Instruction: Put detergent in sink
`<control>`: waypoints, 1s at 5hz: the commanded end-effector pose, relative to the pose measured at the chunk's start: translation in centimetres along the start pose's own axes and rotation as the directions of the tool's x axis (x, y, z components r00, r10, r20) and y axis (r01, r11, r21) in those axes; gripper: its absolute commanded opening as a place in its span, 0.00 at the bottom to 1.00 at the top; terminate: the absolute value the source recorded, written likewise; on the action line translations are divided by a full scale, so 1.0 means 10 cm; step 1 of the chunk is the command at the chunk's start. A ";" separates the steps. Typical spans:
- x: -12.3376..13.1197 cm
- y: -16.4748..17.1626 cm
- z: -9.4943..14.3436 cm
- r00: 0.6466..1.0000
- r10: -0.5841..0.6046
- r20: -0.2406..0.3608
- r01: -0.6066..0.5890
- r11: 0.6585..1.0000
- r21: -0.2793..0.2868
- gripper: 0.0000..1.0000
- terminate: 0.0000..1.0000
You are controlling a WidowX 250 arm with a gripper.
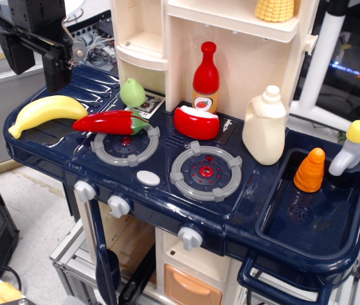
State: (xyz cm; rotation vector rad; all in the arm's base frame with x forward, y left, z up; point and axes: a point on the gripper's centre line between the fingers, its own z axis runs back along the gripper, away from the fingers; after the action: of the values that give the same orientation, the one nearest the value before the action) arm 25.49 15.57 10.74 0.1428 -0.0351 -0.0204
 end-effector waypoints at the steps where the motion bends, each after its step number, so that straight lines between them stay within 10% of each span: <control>1: 0.00 0.00 0.00 1.000 0.000 0.000 0.000 1.000 0.000 1.00 0.00; 3: 0.00 -0.96 0.32 0.915 0.402 0.016 -0.402 0.910 0.103 1.00 0.00; 5: 0.44 -1.90 0.56 0.788 0.611 0.074 -0.615 0.783 0.090 1.00 0.00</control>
State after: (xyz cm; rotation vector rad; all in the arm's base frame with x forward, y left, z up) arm 28.99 -5.41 12.69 0.2707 -0.0859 0.6678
